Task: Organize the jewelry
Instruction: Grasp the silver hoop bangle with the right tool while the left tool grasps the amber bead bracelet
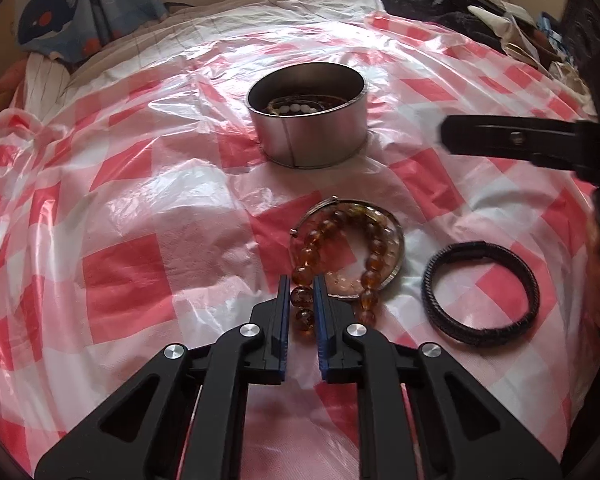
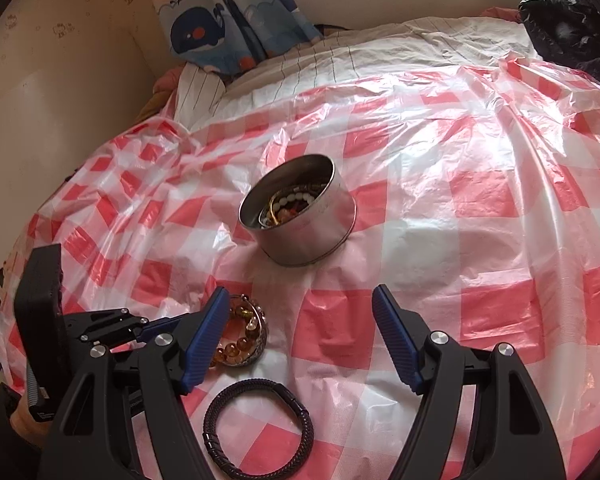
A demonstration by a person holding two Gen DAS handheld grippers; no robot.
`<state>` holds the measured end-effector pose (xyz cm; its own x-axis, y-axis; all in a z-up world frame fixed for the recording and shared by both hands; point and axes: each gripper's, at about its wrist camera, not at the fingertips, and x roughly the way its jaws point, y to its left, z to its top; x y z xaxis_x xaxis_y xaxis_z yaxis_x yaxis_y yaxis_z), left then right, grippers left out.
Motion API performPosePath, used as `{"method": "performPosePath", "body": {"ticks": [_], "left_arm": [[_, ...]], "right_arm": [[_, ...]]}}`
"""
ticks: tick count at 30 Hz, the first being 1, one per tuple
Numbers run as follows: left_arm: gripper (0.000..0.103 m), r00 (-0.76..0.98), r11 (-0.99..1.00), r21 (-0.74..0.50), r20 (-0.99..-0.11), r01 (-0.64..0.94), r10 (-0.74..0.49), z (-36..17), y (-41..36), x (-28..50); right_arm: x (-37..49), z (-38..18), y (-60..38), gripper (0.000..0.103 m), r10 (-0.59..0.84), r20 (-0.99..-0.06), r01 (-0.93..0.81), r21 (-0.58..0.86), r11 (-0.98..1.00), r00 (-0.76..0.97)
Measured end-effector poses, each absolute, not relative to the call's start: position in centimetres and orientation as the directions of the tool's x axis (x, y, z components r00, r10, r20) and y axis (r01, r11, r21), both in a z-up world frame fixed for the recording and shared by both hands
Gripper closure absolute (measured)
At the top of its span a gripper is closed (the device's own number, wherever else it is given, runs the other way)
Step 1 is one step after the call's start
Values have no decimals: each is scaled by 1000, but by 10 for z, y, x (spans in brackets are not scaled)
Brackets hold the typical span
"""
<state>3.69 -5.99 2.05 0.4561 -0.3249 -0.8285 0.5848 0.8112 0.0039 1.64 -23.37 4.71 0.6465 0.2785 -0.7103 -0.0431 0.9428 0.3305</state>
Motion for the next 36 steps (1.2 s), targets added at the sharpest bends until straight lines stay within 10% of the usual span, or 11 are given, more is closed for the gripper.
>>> {"method": "performPosePath", "body": {"ticks": [15,22,36], "left_arm": [[93,495,860,-138,-768,491,-406,55,15,22],[93,496,870,-118,-781,479,-380,51,25,22],[92,448,862,-96,-822,498,-351,27,-1,30]], "right_arm": [[33,23,-186,33,233,-781,-140,186,973,579],[38,10,-174,95,214,-810,-166,145,975,546],[19,41,-233,97,470,-610,-132,515,847,638]]}}
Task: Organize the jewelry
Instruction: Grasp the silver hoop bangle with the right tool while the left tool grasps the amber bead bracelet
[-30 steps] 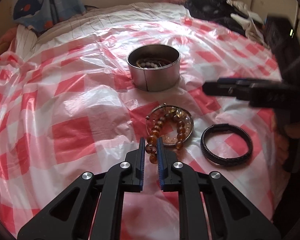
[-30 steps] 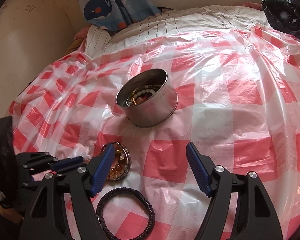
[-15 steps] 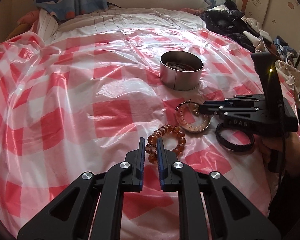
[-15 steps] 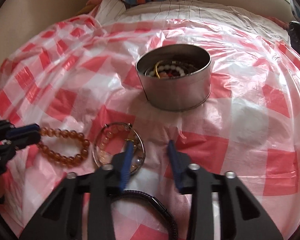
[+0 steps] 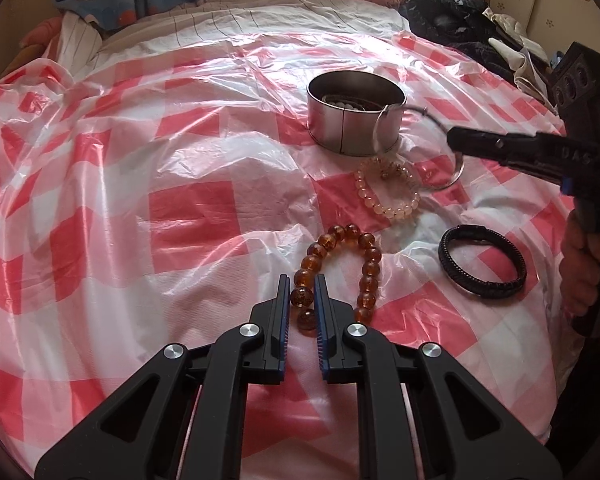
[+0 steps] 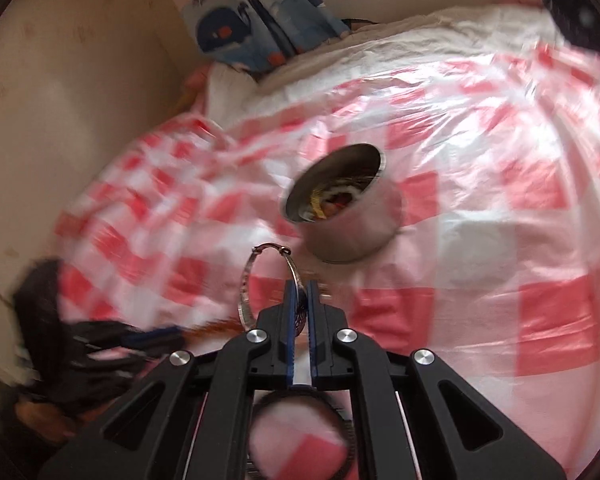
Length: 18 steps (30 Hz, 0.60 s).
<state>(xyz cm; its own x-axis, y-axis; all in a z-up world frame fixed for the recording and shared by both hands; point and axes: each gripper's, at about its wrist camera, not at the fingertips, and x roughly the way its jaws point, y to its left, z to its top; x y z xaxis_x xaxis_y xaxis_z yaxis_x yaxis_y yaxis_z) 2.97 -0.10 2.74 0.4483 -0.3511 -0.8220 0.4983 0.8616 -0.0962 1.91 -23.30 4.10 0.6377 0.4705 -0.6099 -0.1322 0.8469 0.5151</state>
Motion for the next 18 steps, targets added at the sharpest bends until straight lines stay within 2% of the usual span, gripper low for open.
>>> {"method": "performPosePath", "body": {"ticks": [4,10,12,13,14,18], "left_arm": [[91,438,859,-86,-832,504,-341,20,-10,34],[86,432,855,-80,-837,513,-337,16,-16,37],[84,436,852,-63,-838,520,-328,15,-19,37],[83,440,850,-52,-838,524,-323,15,-21,36],[80,441,847,-47,-837,529,-322,14,-22,35],[74,454,839,-18,-835,544,-312,12,-28,33]], "right_arm": [[17,42,-232,96,292,-702,-62,333,941,649],[21,26,-248,97,196,-764,25,267,963,615],[21,24,-248,76,189,-764,23,257,966,617],[21,25,-246,57,173,-763,20,237,971,623],[21,25,-244,54,166,-761,15,225,974,627],[26,18,-243,54,159,-777,19,214,977,609]]}}
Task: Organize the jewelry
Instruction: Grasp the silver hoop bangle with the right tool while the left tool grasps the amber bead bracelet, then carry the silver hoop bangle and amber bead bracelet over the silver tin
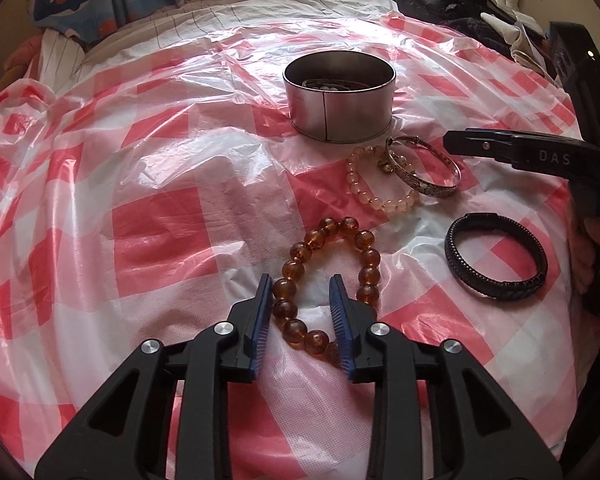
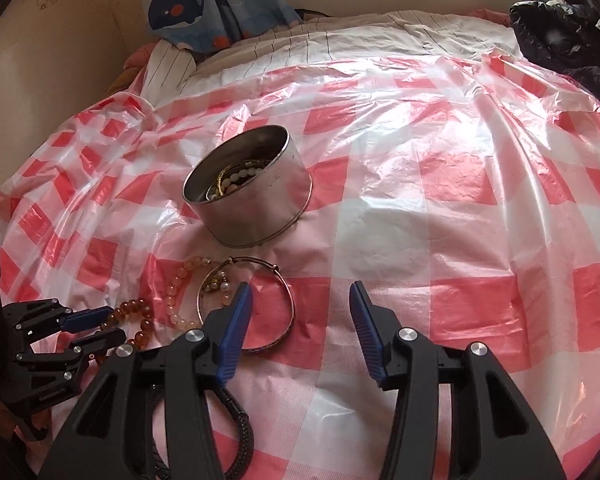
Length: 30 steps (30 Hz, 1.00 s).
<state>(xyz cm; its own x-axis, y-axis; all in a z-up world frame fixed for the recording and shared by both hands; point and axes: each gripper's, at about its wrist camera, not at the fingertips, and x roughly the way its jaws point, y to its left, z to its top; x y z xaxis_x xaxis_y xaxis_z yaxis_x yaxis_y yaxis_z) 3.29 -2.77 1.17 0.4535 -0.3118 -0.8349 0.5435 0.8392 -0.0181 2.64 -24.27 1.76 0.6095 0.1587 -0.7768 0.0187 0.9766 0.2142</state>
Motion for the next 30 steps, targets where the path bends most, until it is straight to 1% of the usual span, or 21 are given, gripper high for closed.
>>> {"method": "performPosePath", "body": {"ticks": [2,3,4,5,6,7,8,11,15,20,30], "left_arm": [[74,455,835,-1,-838,550,-301,11,-30,33],[79,455,831,6,-839,556,-299,11,-31,32],[88,448,824,2,-840,567,-307,11,-32,31],[93,442,820,-9,-839,573,-317,13,-33,31],[93,441,818,-17,-836,575,-327,14,-33,30],[93,439,815,-34,-830,578,-345,17,-33,29],[93,436,814,-59,-821,578,-369,19,-32,28],[93,443,810,-123,-786,573,-432,31,-28,28],[93,478,810,-136,-747,571,-463,45,-29,29],[93,496,809,-114,-739,576,-457,50,-40,31],[93,537,813,-65,-719,579,-440,60,-61,33]], "right_arm": [[32,10,-233,54,143,-805,-5,171,985,576],[33,7,-226,56,123,-817,-23,133,991,564],[33,5,-215,66,94,-825,-55,77,996,557],[33,4,-207,83,89,-828,-84,50,995,553],[32,5,-203,89,86,-826,-97,37,995,557],[31,6,-205,96,101,-821,-97,56,994,561],[30,8,-211,98,139,-811,-88,108,990,568],[27,17,-232,98,242,-760,-56,262,963,603],[25,28,-244,98,318,-698,-53,373,926,641],[22,37,-252,98,355,-654,-54,432,900,669],[19,44,-258,98,353,-631,-57,440,896,691]]}}
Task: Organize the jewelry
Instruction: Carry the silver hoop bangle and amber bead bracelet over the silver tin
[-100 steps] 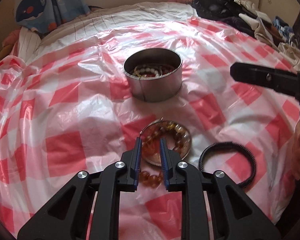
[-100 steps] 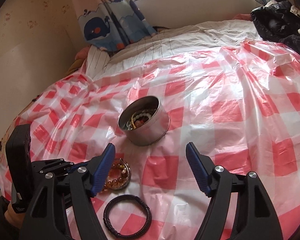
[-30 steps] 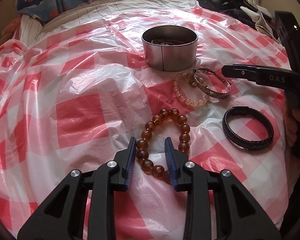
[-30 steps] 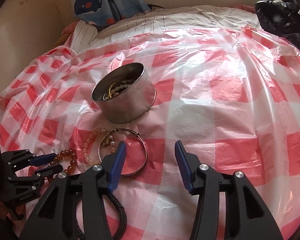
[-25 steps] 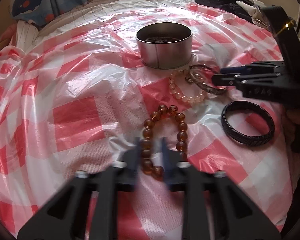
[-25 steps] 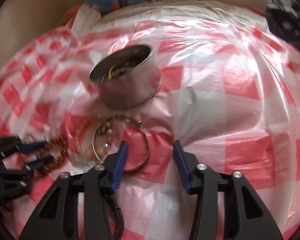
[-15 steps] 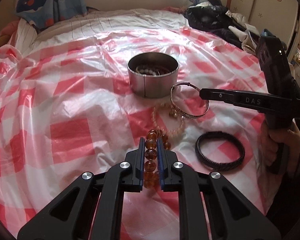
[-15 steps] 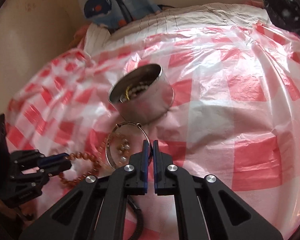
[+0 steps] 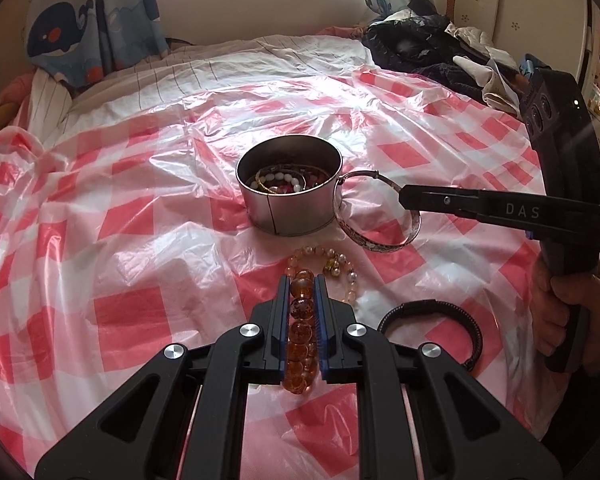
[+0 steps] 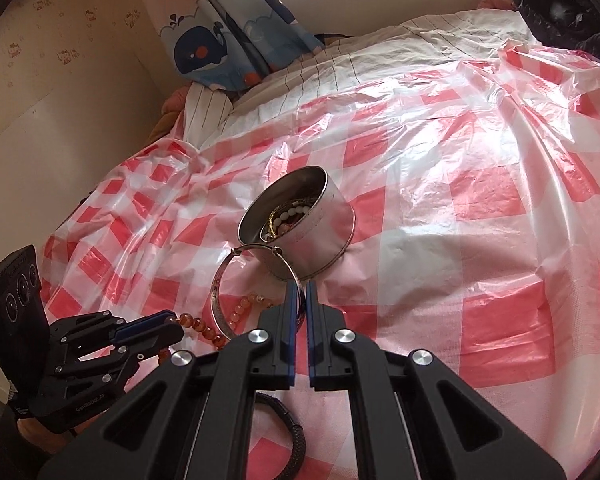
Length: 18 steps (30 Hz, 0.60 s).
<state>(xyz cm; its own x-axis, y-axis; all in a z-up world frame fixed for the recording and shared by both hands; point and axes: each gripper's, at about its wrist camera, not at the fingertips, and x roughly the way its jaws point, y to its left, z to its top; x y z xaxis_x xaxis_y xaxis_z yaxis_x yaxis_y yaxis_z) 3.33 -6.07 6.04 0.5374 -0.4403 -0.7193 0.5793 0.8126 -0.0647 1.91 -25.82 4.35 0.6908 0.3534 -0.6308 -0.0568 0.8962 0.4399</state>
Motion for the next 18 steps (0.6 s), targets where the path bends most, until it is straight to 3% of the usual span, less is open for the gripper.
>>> {"method": "performPosePath", "body": {"ticks": [12,18], "left_arm": [[93,561,818,-59,-701,572,-442,67,-65,36],[93,561,836,-70,-710,545,-426,62,-60,43]], "right_arm": [[16,47,-266,98,338,-613,-42,444,895,714],[19,42,-263,98,264,-666,-1,367,930,697]]}}
